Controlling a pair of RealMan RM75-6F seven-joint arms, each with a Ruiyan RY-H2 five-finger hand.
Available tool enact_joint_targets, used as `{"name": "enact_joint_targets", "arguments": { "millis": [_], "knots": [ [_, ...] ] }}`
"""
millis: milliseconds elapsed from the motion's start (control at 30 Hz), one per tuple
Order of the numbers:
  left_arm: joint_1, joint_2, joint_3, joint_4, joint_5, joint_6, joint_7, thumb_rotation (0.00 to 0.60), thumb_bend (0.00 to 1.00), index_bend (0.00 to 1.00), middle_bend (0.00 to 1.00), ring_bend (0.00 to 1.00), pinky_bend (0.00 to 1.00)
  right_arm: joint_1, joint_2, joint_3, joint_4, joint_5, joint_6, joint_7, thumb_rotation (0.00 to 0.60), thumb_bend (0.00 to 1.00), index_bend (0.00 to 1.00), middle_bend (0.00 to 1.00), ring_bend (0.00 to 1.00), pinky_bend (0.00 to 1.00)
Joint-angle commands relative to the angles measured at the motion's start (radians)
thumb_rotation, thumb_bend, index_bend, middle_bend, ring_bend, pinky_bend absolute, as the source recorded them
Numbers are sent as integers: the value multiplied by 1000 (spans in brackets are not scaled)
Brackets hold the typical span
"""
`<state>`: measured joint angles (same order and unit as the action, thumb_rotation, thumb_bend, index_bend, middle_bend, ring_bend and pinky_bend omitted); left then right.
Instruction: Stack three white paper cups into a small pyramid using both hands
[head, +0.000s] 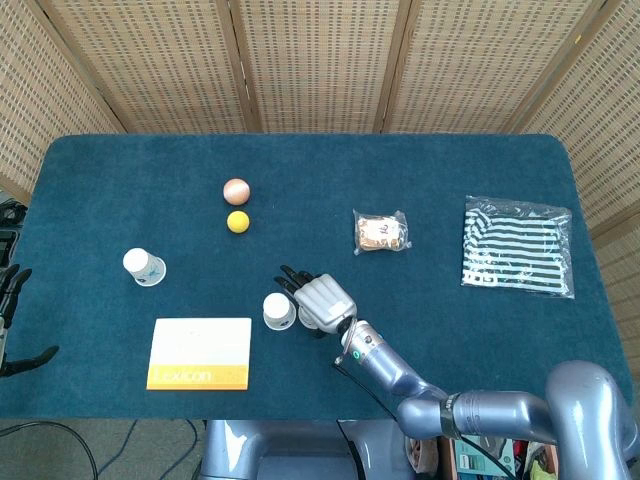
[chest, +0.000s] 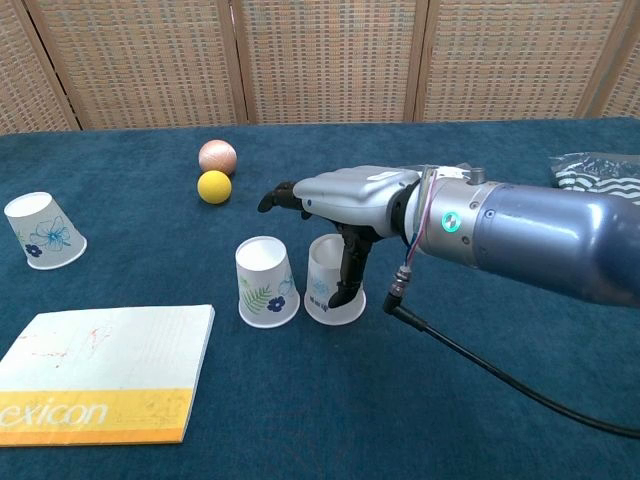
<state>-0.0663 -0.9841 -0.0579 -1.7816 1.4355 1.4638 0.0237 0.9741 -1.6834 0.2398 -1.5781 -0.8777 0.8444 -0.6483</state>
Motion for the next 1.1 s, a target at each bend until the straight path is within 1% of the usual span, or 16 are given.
{"name": "enact_joint_targets", "arguments": {
  "millis": [33,167,267,400,467,567,667,767,900,1033,1100],
  "knots": [
    [0,0,0,0,0,1,0,600,113,0,0,0,0,2,6,0,-14,-2,7,13,600,146,0,0,172,420],
    [-1,-1,-1,4,-5,0,-2,600,113,0,0,0,0,-3,32,-4,-46,-16,38,14,600,125,0,0,161,339],
    [-4,-2,-3,8,-13,-8,-3,600,114,0,0,0,0,-20,80,-6,-97,-33,76,13,600,105,0,0,143,235],
    [-10,-6,-8,18,-22,-15,-5,600,114,0,0,0,0,-66,191,-26,-177,-96,143,11,600,73,0,0,108,113],
    [-11,-9,-10,23,-25,-16,-6,600,113,0,0,0,0,-107,260,-55,-201,-175,191,21,600,53,0,0,79,58],
    [-16,-14,-16,30,-22,-12,-5,600,114,0,0,0,0,-181,353,-107,-209,-286,260,77,600,42,0,0,52,27],
    [-31,-24,-30,44,-11,-11,-13,600,114,0,0,0,0,-278,440,-166,-178,-403,361,171,600,18,0,0,16,3],
    [-61,-31,-43,61,-1,-34,-17,600,113,0,0,0,0,-359,490,-217,-139,-464,443,220,600,0,0,0,0,0],
    [-112,-28,-60,58,13,-83,10,600,114,0,0,0,0,-460,513,-263,-107,-507,545,292,600,0,0,0,0,0],
    [-172,-30,-90,61,-21,-156,55,600,114,0,0,0,0,-548,512,-293,-74,-540,636,379,600,0,0,0,0,0],
    [-220,-43,-108,90,-55,-221,90,600,114,0,0,0,2,-598,505,-300,-47,-548,684,431,600,0,0,0,0,0]
  ]
}}
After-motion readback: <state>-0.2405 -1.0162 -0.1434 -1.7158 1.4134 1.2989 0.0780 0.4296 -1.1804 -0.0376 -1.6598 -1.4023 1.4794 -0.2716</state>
